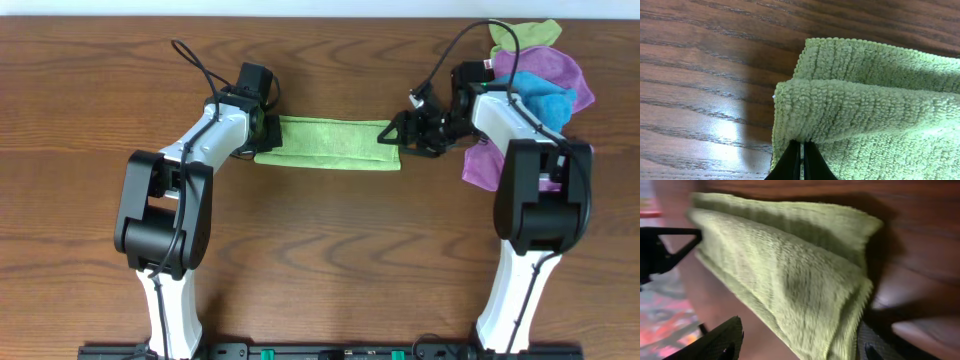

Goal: Fold the cloth

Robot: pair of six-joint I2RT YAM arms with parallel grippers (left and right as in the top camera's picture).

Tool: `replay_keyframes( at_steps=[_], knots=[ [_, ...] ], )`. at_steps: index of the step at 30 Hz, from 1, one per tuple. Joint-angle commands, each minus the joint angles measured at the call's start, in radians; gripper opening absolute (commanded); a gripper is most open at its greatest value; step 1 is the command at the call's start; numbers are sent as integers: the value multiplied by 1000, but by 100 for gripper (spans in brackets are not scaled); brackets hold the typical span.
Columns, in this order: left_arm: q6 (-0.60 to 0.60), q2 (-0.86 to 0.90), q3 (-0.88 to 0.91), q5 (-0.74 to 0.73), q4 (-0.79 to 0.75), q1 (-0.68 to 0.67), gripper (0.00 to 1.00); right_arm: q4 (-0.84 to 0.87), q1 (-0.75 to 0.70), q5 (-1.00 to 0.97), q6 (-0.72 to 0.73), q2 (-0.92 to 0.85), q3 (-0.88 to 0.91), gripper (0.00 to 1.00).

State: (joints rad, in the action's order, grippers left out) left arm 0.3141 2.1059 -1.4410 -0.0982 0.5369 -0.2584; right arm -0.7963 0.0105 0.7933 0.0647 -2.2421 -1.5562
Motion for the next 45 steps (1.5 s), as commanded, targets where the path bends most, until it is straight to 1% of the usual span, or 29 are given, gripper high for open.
replay_keyframes(
  at_steps=[1,3,5,8,9,11,12,13,18,21,23,28,32,38,40,42,45],
  knots=[
    [4,17,31,-18,11,-5,6,12,10,-17,21,-97,14,73],
    [4,17,32,-18,11,-5,6,13,10,-19,25,-102,14,70],
    [4,17,31,-19,11,-5,6,26,10,-18,32,-102,14,63],
    [4,17,31,-19,11,-5,6,31,10,-19,44,-102,14,41],
    [4,17,31,-19,11,-5,6,31,10,-19,44,-102,14,36],
    [5,17,31,-23,11,-5,6,34,10,-19,60,-102,11,20],
    [6,17,32,-29,11,-5,6,34,10,-19,72,-102,8,9],
    [8,17,32,-35,11,-5,6,33,10,-19,79,-101,3,2],
    [8,16,12,-69,19,-2,6,2,11,-56,121,-91,-31,2],
    [8,4,-66,-114,67,9,6,-53,11,-111,126,-79,-62,2],
    [8,-14,-152,-120,129,18,6,-96,11,-155,126,-70,-88,1],
    [8,-82,-336,-100,269,44,6,-227,16,-307,139,-45,-183,2],
    [8,-189,-370,-101,306,78,6,-327,39,-464,178,-31,-288,2],
    [8,-351,-370,-100,405,134,6,-469,120,-727,255,-24,-488,2],
    [8,-398,-370,-101,442,150,6,-507,162,-814,261,-24,-546,2],
    [8,-450,-370,-101,470,157,6,-521,226,-905,261,-24,-585,1],
    [8,-522,-370,-105,484,157,6,-505,323,-980,262,-25,-591,2]
  ],
)
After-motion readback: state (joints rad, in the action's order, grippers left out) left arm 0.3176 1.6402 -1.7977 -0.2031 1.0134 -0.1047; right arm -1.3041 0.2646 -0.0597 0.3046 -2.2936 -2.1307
